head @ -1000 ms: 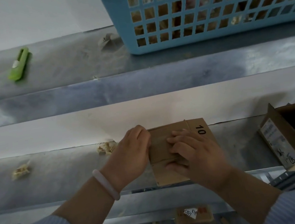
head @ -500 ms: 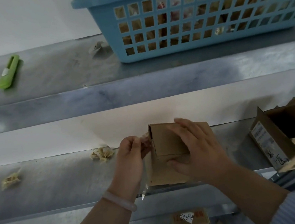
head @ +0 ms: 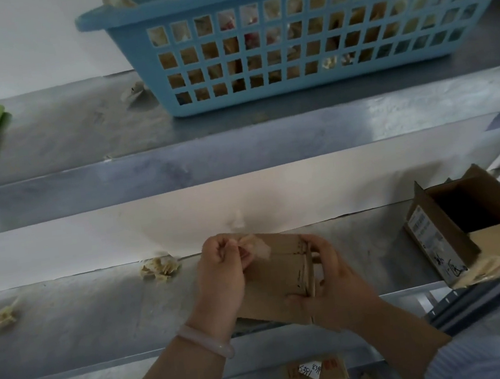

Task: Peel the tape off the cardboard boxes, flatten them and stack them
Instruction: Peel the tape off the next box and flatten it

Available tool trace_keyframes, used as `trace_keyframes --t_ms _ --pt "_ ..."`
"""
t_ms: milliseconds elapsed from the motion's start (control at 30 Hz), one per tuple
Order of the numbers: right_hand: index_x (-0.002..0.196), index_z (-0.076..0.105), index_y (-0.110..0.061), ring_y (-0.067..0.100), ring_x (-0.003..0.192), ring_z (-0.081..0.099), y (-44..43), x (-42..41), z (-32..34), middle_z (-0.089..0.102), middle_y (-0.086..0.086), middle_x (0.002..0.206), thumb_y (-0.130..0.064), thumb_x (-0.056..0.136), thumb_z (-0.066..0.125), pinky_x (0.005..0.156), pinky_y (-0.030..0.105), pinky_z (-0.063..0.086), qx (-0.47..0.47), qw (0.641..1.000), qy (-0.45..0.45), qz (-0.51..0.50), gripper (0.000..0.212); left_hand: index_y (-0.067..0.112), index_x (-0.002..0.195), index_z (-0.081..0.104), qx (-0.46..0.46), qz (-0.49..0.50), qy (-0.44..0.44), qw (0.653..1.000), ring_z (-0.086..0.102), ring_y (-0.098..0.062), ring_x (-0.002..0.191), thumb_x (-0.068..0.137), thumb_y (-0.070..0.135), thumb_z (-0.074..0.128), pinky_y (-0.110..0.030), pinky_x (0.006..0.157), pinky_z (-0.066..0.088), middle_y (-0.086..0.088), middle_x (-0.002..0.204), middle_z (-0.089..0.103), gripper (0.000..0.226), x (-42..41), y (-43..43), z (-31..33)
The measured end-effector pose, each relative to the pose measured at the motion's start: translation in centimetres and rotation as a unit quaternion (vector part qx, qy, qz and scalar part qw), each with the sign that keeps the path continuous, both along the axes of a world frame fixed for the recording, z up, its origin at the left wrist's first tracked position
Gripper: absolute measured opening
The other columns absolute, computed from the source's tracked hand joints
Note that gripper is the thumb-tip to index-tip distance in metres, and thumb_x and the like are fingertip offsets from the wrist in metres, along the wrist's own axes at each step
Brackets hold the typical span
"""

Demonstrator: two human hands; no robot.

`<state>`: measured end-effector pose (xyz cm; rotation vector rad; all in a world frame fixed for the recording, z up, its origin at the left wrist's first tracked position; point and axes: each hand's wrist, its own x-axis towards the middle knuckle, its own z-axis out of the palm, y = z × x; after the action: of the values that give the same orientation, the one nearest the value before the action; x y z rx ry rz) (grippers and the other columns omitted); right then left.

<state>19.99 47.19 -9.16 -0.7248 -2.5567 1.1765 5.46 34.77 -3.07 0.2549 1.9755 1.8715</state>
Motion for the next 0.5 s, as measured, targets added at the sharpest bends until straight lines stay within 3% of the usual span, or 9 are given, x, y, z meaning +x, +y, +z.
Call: trace_keyframes --t_ms 100,167,233,300,400,500 --pt "0.136 0.007 -0.05 0.014 0.121 0.05 0.2 0.6 -1.2 0.032 -0.013 0.142 -0.072 0.051 0.072 0.092 0.037 0.051 0.002 0.999 -0.035 -0.009 0.109 -0.004 0.102 0.051 0.044 0.028 -0.058 0.997 0.066 -0.029 0.1 0.099 0.006 0.043 -0.033 0.082 0.057 -0.027 0.107 0.063 0.013 -0.6 -0.7 -0.5" --pt "0.137 0.006 -0.049 0.014 0.122 0.049 -0.1 0.5 -1.3 0.032 -0.014 0.143 -0.072 0.05 0.069 0.093 0.039 0.051 0.005 0.999 -0.04 -0.012 0.111 -0.001 0.102 0.052 0.047 0.009 -0.039 0.998 0.069 -0.027 0.097 0.1 0.009 0.043 -0.037 0.083 0.057 -0.019 0.102 0.069 0.013 -0.4 -1.0 -0.1" --pt "0.139 0.005 -0.048 0.016 0.127 0.045 -0.3 0.3 -1.0 0.027 -0.014 0.146 -0.068 0.051 0.067 0.098 0.042 0.048 0.034 0.998 -0.042 -0.02 0.11 0.01 0.096 0.056 -0.014 -0.018 0.074 0.997 0.07 -0.014 0.089 0.099 0.012 0.047 -0.034 0.081 0.057 -0.001 0.09 0.073 0.01 -0.3 -1.2 -0.3" --pt "0.144 0.006 -0.044 0.019 0.139 0.033 -0.4 0.2 -0.6 0.016 -0.012 0.155 -0.059 0.059 0.072 0.108 0.043 0.04 0.136 0.99 -0.032 -0.01 0.109 0.019 0.093 0.057 -0.069 -0.046 0.182 0.98 0.068 -0.004 0.085 0.097 0.012 0.052 -0.027 0.08 0.055 0.008 0.085 0.071 0.009 -0.2 -1.6 -0.5" --pt "0.148 0.025 -0.038 0.018 0.148 0.019 -0.1 0.0 -0.7 0.021 -0.007 0.159 -0.044 0.069 0.073 0.111 0.047 0.037 0.274 0.96 0.028 0.053 0.092 0.026 0.092 0.055 -0.119 -0.073 0.276 0.951 0.064 0.007 0.085 0.093 0.012 0.057 -0.011 0.073 0.048 0.015 0.087 0.068 0.014 -0.1 -1.8 -0.9" --pt "0.142 0.038 -0.038 0.015 0.149 0.015 -0.1 -0.5 -0.9 0.031 -0.01 0.156 -0.04 0.074 0.059 0.106 0.051 0.041 0.263 0.961 0.031 0.082 0.072 0.026 0.097 0.061 -0.163 -0.089 0.364 0.913 0.063 0.002 0.085 0.091 0.019 0.06 -0.02 0.072 0.052 0.014 0.093 0.065 0.009 -0.5 -1.7 -1.7"
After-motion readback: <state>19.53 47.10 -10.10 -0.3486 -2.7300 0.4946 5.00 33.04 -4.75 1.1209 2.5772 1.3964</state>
